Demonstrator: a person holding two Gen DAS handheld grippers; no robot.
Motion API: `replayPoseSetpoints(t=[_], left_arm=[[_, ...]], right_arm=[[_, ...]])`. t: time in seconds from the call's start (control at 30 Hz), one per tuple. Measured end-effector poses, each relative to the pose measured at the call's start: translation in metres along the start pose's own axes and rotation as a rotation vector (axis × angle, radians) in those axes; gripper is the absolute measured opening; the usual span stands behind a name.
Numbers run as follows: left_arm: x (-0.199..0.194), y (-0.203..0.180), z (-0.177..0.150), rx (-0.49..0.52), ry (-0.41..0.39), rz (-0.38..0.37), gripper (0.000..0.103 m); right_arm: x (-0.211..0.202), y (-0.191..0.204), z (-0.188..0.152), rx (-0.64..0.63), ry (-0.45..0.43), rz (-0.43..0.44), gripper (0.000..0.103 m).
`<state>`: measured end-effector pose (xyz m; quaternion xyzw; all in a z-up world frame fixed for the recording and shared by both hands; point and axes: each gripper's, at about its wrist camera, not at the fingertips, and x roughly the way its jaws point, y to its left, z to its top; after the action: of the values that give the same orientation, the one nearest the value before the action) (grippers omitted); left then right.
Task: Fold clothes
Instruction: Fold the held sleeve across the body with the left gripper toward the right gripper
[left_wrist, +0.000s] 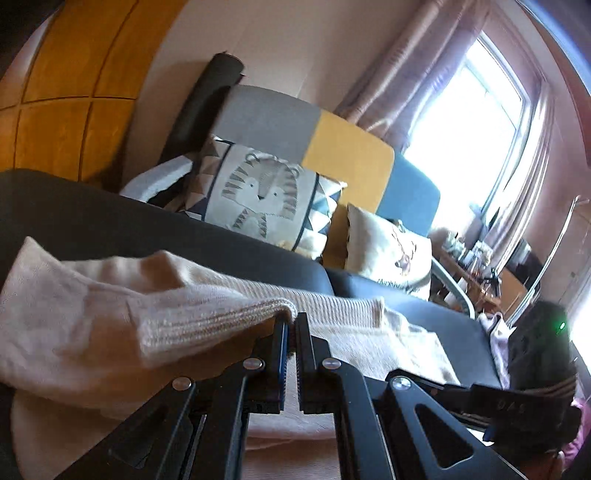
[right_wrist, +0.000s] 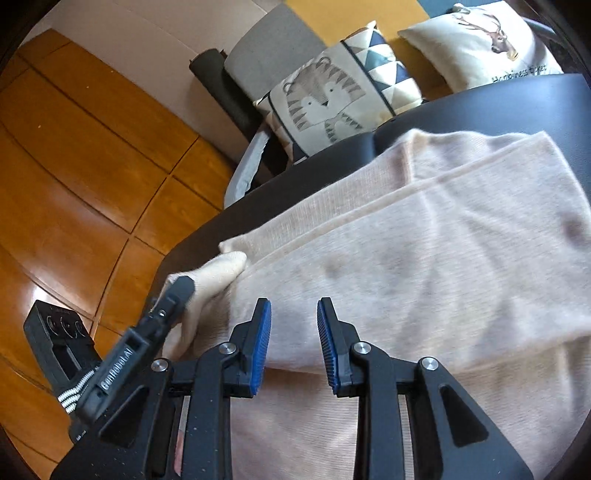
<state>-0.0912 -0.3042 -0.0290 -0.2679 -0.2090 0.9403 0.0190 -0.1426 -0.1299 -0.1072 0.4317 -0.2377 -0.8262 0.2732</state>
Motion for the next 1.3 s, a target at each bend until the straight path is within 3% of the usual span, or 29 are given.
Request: replayPoseSetpoints(t=[0.13, 0.27, 0.37, 0.5, 0.6, 0.73, 0.9, 1.0, 1.07, 1.17, 1.3], left_arm=[[0.011, -0.009, -0.009, 0.018, 0.038, 0.013, 0.003], [0.047, -0.002, -0.020, -0.015, 0.221, 0.029, 0.006], [0.043, 0.013, -0.022, -0.097, 0.215, -0.081, 0.016], [0.037, 0.035, -0.031, -0.223, 0.195, -0.189, 0.017], [0.038, 0.044, -0.037, -0.269, 0.182, -0.237, 0.017], [0.038, 0.039, -0.040, -0.258, 0.171, -0.231, 0.017], [0.035, 0.043, -0.041, -0.277, 0.156, -0.248, 0.017], [0.034, 0.043, -0.042, -0.280, 0.150, -0.250, 0.017], [0.033, 0.042, -0.042, -0.277, 0.147, -0.246, 0.017], [0.031, 0.045, -0.043, -0.287, 0.139, -0.247, 0.017], [0.029, 0.048, -0.044, -0.299, 0.129, -0.250, 0.017]], right_arm=[[-0.006, 0.000, 0.001, -0.018, -0.012, -0.013, 0.028], [-0.002, 0.012, 0.001, -0.082, -0.009, -0.025, 0.028], [0.004, 0.036, 0.003, -0.201, 0.001, -0.041, 0.029], [0.018, 0.079, 0.004, -0.427, 0.027, -0.101, 0.029], [0.039, 0.109, 0.006, -0.578, 0.099, -0.108, 0.029], [0.076, 0.140, 0.011, -0.695, 0.308, -0.105, 0.029], [0.115, 0.160, 0.004, -0.836, 0.461, -0.252, 0.030], [0.139, 0.152, 0.001, -0.818, 0.599, -0.281, 0.031], [0.148, 0.146, -0.002, -0.825, 0.636, -0.311, 0.032], [0.149, 0.139, -0.002, -0.802, 0.588, -0.312, 0.030], [0.137, 0.122, 0.007, -0.699, 0.497, -0.285, 0.006]])
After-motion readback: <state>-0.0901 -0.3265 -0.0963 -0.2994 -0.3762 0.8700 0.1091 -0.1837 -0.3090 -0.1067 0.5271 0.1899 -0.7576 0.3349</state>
